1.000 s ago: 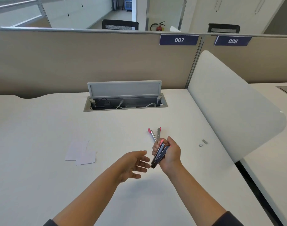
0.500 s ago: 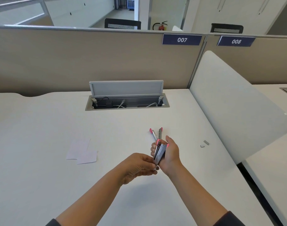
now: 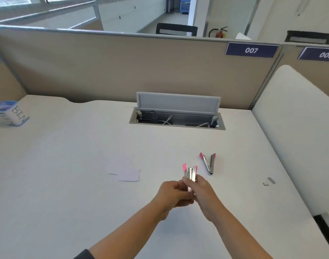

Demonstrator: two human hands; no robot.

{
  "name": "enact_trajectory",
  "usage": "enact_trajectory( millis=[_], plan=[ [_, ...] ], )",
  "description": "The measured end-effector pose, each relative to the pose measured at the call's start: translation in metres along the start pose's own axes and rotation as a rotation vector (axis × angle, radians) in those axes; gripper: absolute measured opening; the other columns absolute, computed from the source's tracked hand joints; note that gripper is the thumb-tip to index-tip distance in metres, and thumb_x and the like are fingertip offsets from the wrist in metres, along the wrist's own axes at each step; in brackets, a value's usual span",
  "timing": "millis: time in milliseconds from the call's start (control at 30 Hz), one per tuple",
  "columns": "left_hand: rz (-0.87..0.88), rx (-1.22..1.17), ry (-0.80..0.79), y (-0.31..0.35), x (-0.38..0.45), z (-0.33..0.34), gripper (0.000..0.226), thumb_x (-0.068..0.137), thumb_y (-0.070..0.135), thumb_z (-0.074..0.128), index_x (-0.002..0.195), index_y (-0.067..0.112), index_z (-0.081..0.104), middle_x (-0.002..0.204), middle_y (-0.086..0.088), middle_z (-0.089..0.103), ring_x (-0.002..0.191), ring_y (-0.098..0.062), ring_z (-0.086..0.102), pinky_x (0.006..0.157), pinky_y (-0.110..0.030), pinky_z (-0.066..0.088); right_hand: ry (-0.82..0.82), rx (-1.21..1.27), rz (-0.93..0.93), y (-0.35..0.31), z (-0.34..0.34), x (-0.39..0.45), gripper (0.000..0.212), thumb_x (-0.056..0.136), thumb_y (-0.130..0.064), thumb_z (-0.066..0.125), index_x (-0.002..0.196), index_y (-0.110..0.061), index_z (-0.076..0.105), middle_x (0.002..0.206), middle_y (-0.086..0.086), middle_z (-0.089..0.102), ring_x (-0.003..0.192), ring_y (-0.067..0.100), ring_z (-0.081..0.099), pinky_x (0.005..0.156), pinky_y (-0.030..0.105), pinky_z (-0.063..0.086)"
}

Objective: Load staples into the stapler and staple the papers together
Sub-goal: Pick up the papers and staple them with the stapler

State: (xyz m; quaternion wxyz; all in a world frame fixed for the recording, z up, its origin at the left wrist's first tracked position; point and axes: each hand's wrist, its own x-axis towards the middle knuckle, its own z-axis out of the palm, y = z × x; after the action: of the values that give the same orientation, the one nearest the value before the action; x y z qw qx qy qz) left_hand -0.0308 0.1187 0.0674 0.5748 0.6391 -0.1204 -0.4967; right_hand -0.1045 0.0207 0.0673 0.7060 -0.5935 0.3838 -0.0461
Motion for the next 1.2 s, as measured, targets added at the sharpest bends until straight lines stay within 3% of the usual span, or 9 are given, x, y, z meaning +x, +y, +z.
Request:
enact_trajectory(
  millis=[200,267,367,433,533,733,1067,1133,1200],
  plan=[
    [0.09,0.446,0.076,-0.017,-0.002,-0.034,0.015,0.072,0.007,0.063,0.079,0.016,0.073,0.077,-0.009,0.074,0.064,-0.011,0.065,0.067,-0.022,0.053,0.032,-0.05,0.043,0.005,0.028,0.012,0.009,0.088,-0.017,0.057,0.086,-0.01,0.052,0.071,0.006,0.053,0.061,0.022,0.05,0.06,0.034,0.044],
    [0.096,0.54,0.231,-0.016,0.007,-0.063,0.012,0.076,0.01,0.063,0.082,0.015,0.071,0.078,-0.002,0.071,0.069,-0.011,0.065,0.073,-0.025,0.052,0.036,0.018,0.071,0.007,0.032,0.016,0.008,0.089,-0.016,0.058,0.087,-0.01,0.053,0.071,0.004,0.052,0.057,0.016,0.05,0.059,0.03,0.047],
    [0.081,0.695,0.543,-0.015,0.028,-0.114,0.021,0.082,0.015,0.059,0.102,0.014,0.066,0.103,-0.001,0.067,0.094,-0.017,0.062,0.08,-0.024,0.045,0.045,0.034,0.114,0.009,0.038,0.021,0.009,0.087,-0.018,0.061,0.083,-0.013,0.054,0.071,0.001,0.052,0.053,0.012,0.047,0.051,0.025,0.042],
    [0.062,0.779,0.637,-0.013,0.043,-0.139,0.031,0.084,0.018,0.059,0.115,0.012,0.059,0.117,-0.006,0.06,0.108,-0.022,0.055,0.085,-0.029,0.043,0.051,0.0,0.121,0.012,0.042,0.025,0.011,0.085,-0.021,0.063,0.082,-0.014,0.055,0.068,-0.001,0.051,0.051,0.012,0.045,0.051,0.026,0.037],
    [-0.001,1.039,0.613,-0.012,0.062,-0.161,0.049,0.083,0.023,0.062,0.126,0.009,0.046,0.128,-0.01,0.047,0.121,-0.028,0.04,0.091,-0.035,0.041,0.061,-0.036,0.12,0.014,0.048,0.03,0.014,0.083,-0.023,0.065,0.084,-0.013,0.055,0.061,-0.002,0.05,0.047,0.012,0.043,0.048,0.026,0.034],
    [-0.102,1.356,0.453,-0.005,0.078,-0.178,0.058,0.076,0.036,0.07,0.122,0.009,0.045,0.123,-0.007,0.048,0.116,-0.026,0.043,0.085,-0.033,0.039,0.063,-0.05,0.103,0.015,0.056,0.041,0.017,0.079,-0.025,0.068,0.088,-0.015,0.057,0.062,-0.002,0.049,0.045,0.013,0.041,0.047,0.024,0.03],
    [-0.077,1.375,0.376,-0.002,0.075,-0.184,0.036,0.075,0.035,0.068,0.106,0.016,0.06,0.11,-0.004,0.056,0.111,-0.024,0.044,0.081,-0.029,0.036,0.043,-0.054,0.043,0.01,0.066,0.039,0.021,0.078,-0.019,0.068,0.097,-0.014,0.06,0.062,-0.002,0.046,0.045,0.01,0.041,0.048,0.024,0.03],
    [-0.017,1.215,0.391,0.0,0.067,-0.18,0.007,0.078,0.021,0.06,0.084,0.017,0.058,0.093,-0.004,0.058,0.093,-0.024,0.051,0.068,-0.027,0.036,0.035,-0.058,0.015,0.007,0.067,0.036,0.023,0.079,-0.016,0.067,0.101,-0.011,0.059,0.058,-0.005,0.045,0.045,0.01,0.041,0.046,0.021,0.03],
    [0.012,0.931,0.399,0.005,0.058,-0.173,0.019,0.082,0.013,0.051,0.065,0.016,0.044,0.07,-0.002,0.05,0.066,-0.02,0.046,0.053,-0.027,0.028,0.029,-0.061,-0.018,0.003,0.065,0.032,0.023,0.08,-0.014,0.067,0.101,-0.01,0.059,0.057,-0.006,0.043,0.044,0.009,0.04,0.042,0.017,0.031]
  ],
)
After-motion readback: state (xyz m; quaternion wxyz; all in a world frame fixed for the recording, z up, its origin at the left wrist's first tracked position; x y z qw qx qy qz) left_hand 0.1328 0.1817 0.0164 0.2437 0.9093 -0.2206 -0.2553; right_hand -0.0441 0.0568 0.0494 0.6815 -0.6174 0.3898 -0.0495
